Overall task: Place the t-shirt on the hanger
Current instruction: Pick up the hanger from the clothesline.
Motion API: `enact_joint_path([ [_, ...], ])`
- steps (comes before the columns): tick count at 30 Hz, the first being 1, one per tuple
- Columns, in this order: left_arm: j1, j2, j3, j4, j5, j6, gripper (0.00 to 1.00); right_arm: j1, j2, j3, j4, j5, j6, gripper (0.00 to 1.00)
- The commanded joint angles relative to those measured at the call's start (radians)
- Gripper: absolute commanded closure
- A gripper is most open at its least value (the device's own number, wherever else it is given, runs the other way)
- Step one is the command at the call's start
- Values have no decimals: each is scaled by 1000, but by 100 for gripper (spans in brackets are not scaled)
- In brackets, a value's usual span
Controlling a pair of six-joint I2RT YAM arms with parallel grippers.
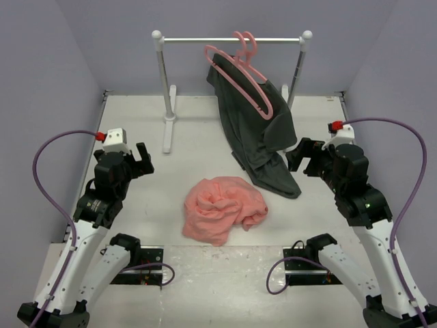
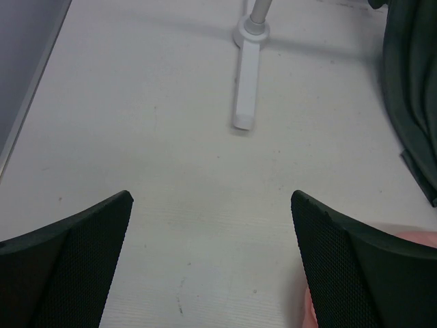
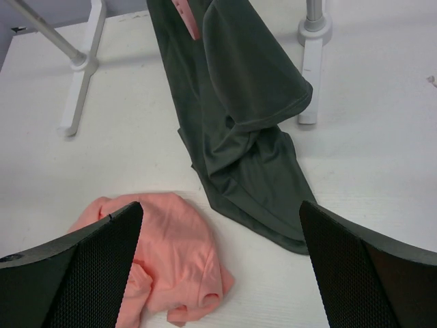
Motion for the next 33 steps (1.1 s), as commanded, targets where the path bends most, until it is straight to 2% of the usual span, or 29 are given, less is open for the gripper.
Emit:
enact_joint_path([
  [1,-2,-3,-6,34,-32,-6,0,4,-25,-9,88,0,26,1],
  [3,-2,-2,-8,34,-32,-7,0,4,-40,-37,125,-30,35,1],
  [7,-2,3,-6,34,-42,-15,0,4,-88,-119,321,-192,47,1],
  [9,2,5,-7,34,-33,-18,0,5,-45,-118,397,-253,41,1],
  [11,4,9,-8,35,-26,-19,0,4,60,-75,400,-285,11,1],
  [17,9,29,-19,40,24,-16,0,4,439,298,318,-213,-113,2],
  [21,9,37,-21,40,32,-13,0,6,728,613,193,-189,-195,9],
  [23,9,36,-22,40,30,-13,0,9,881,805,94,-123,-250,14],
  [24,9,36,-23,39,29,-13,0,9,908,859,67,-100,-272,15],
  [28,9,38,-23,38,32,-11,0,10,1017,962,16,-76,-319,20],
  [29,9,40,-23,38,34,-11,0,9,1030,963,13,-90,-318,25],
  [33,9,46,-23,38,39,-11,0,19,1007,878,75,-137,-308,28],
])
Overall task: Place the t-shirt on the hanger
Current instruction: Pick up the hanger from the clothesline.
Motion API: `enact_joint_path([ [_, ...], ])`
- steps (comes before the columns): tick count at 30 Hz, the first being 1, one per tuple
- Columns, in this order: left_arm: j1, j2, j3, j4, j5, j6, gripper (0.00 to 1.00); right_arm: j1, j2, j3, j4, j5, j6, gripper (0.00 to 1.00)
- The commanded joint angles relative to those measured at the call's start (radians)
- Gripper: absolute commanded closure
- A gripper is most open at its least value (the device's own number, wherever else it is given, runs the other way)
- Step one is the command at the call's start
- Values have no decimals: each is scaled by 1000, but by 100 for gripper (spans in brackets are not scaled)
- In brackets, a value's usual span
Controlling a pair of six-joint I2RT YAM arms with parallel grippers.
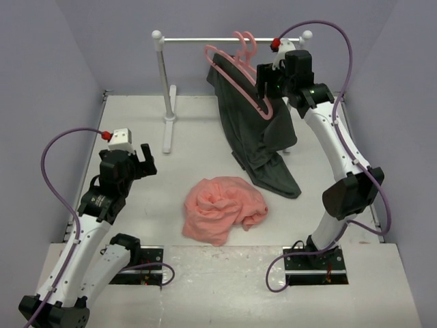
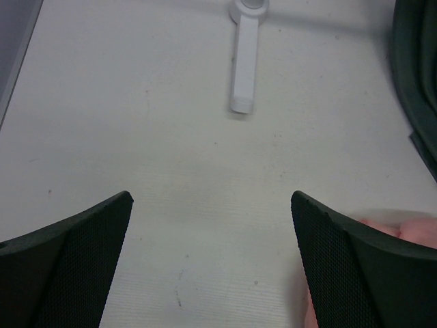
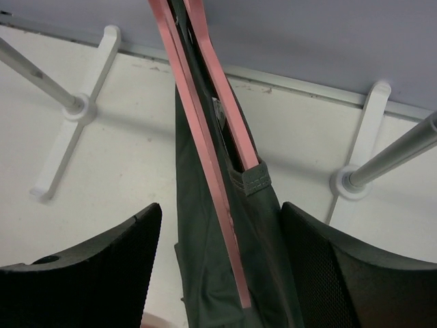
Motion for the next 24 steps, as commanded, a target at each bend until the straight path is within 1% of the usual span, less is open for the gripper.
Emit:
enact_joint_path([
  [1,6,6,-4,39,14,-9,0,24,-53,-60,36,-6,-37,28],
  [5,6,11,-6,40,25,-7,0,44,-99,-116,121,34,-55,28],
  [8,6,13,-6,41,31,-5,0,58,-148,-153,183,121,-74,25],
  [10,6,13,-7,41,32,-4,0,66,-180,-171,206,143,-79,24],
  [14,6,13,-7,43,43,-1,0,90,-246,-230,246,128,-82,23],
  [17,6,13,-9,44,48,-1,0,99,-276,-250,248,46,-82,24],
  [18,6,13,-9,44,49,1,0,102,-272,-250,235,10,-81,24],
  [20,7,11,-10,44,52,1,0,103,-248,-235,209,-10,-77,26],
  [24,7,6,-12,47,62,2,0,104,-176,-181,142,15,-81,32],
])
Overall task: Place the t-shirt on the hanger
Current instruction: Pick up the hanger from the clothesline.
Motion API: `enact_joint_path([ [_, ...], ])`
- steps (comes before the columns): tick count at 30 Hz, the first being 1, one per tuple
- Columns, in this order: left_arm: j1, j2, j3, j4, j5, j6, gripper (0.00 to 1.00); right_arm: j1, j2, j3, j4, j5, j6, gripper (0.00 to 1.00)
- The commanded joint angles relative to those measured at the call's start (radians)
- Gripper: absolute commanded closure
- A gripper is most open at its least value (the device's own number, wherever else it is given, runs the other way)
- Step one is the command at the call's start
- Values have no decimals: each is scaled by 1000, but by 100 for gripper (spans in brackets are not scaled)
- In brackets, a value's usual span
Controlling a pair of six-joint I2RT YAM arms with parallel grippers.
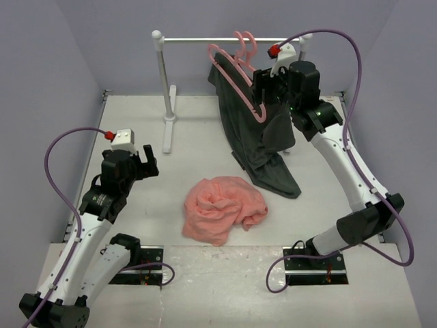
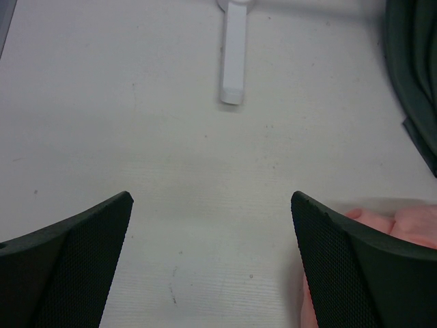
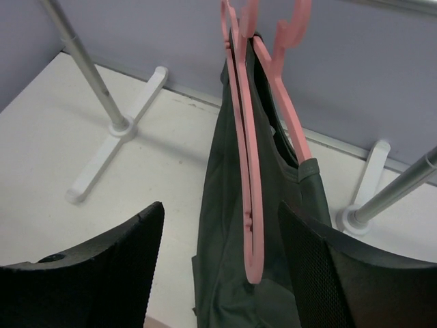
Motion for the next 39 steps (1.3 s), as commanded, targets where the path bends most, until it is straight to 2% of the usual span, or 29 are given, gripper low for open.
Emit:
enact_joint_path([
  [1,6,-8,-4,48,25,3,0,2,93,62,-50,-11,-18,33],
  [8,6,-8,-7,53,45,8,0,1,188,108,-60,70,-76,39],
  [17,6,2,-12,64,91,16,0,2,213,138,-92,123,-127,40],
  [39,6,23,-19,77,161,26,0,-34,241,184,-147,51,-158,42],
])
